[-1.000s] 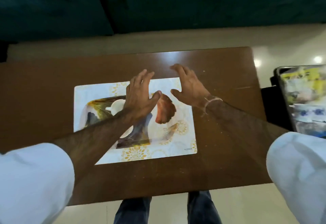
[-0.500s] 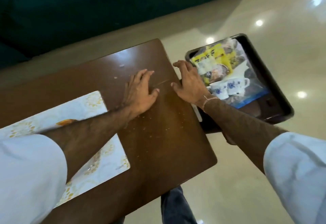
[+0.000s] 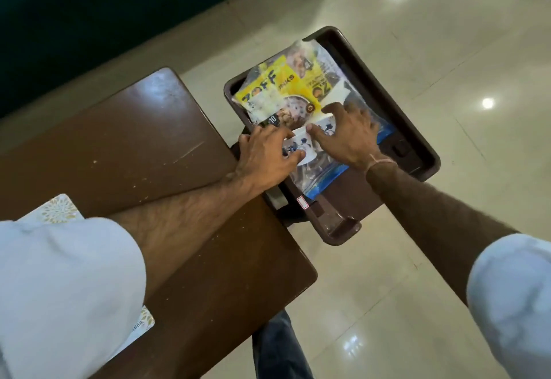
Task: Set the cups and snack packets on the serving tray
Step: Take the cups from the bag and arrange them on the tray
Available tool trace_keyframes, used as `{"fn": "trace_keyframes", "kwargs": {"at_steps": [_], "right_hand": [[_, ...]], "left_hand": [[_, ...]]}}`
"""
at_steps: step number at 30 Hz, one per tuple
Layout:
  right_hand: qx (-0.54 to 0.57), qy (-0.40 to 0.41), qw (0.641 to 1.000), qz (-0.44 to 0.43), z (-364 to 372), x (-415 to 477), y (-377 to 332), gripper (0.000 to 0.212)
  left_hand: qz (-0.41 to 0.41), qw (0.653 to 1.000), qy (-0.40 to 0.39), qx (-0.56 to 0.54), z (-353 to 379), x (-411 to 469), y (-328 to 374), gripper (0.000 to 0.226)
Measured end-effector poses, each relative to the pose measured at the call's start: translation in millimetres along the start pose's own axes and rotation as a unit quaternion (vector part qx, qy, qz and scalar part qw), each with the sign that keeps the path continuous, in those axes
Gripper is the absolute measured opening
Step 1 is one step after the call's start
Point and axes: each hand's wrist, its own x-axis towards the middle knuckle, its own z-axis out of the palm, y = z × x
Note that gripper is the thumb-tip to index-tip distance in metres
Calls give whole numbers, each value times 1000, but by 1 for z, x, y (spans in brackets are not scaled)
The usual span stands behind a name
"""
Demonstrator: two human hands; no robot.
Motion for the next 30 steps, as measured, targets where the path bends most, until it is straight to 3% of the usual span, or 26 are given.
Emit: {"fn": "trace_keyframes", "kwargs": {"at_steps": [4,7,11,14,19,23,30], "right_hand": [[86,-107,990,-25,-11,7,24,60],[103,-99,990,-12,-12,8,29,58],[135,-78,987,-50,-10,3,-3,77],[132,-44,988,-64,-11,5,-5,83],[134,8,987,-94,-16,1,-18,74],[165,8,976,-139,-4,-23,-77,66],[213,-89,957,-176,52,-78,-184,67]], "left_hand": [[-37,999,0,21,5,14,13,45],[-33,999,-4,-11,4,12,17,35],[-19,997,22,-73,-10,-10,-3,27],[-7,989,41,-141,-10,-15,-4,35],[17,970,71,-231,-28,-29,-14,66],[-14,976,77,-201,-62,-71,-70,82],[-118,981,86,-125,-102,-174,-170,76]]}}
